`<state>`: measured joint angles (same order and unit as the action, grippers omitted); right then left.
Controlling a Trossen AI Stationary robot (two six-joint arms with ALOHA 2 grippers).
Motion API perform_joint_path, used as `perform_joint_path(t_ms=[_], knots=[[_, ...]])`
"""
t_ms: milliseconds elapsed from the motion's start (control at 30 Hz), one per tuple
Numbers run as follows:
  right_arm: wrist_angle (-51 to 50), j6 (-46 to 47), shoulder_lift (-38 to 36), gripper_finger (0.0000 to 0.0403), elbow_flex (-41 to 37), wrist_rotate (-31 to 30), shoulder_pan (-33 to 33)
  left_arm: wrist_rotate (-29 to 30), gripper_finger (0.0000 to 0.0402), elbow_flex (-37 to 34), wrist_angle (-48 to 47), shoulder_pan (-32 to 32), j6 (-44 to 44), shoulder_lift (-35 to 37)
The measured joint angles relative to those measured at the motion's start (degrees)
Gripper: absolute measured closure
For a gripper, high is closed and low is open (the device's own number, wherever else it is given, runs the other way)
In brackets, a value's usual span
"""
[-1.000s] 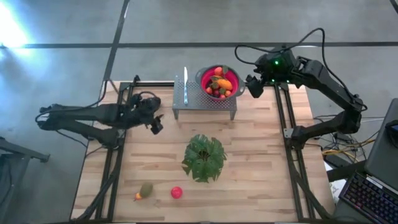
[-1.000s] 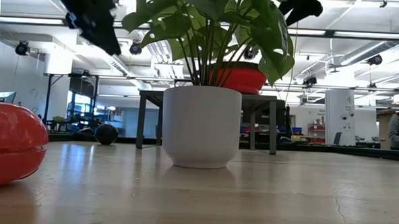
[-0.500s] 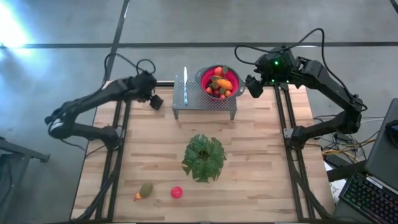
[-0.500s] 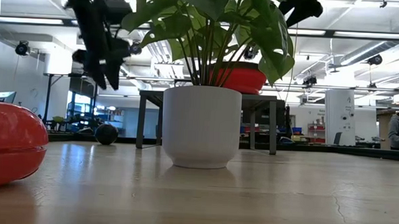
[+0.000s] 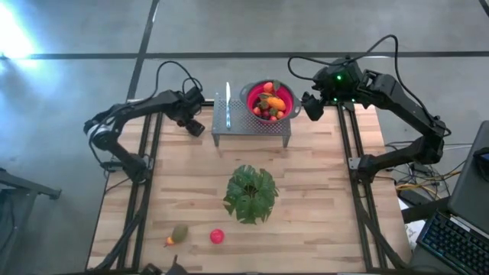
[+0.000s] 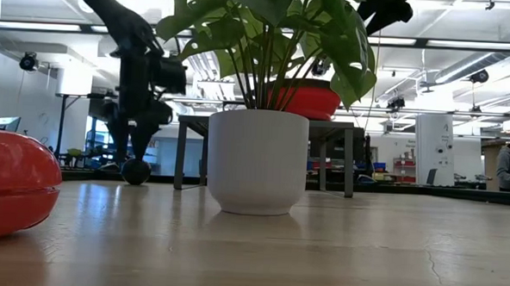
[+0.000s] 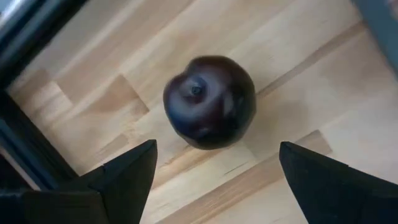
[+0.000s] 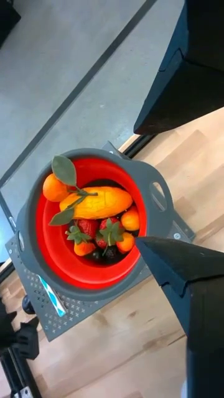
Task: Pick & Place Fruit
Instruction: Put the plum into the red strainer bowl on the shelf
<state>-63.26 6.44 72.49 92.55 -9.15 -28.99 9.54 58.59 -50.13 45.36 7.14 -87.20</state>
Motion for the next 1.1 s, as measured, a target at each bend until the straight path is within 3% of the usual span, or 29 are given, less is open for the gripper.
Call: perform_joint_path(t_ms=[700,1100], knots=[[-1.1,0.7,0.0,0.0089,-0.2,0.0,0.0,0.1,0.006,-0.7,9.5,0.4,-0.8,-3.1],[-1.3,0.5,0.0,0.0084,-1.2,0.0,0.0,0.9,0.006,-0.7,9.8,1.2,-0.5,-6.9]])
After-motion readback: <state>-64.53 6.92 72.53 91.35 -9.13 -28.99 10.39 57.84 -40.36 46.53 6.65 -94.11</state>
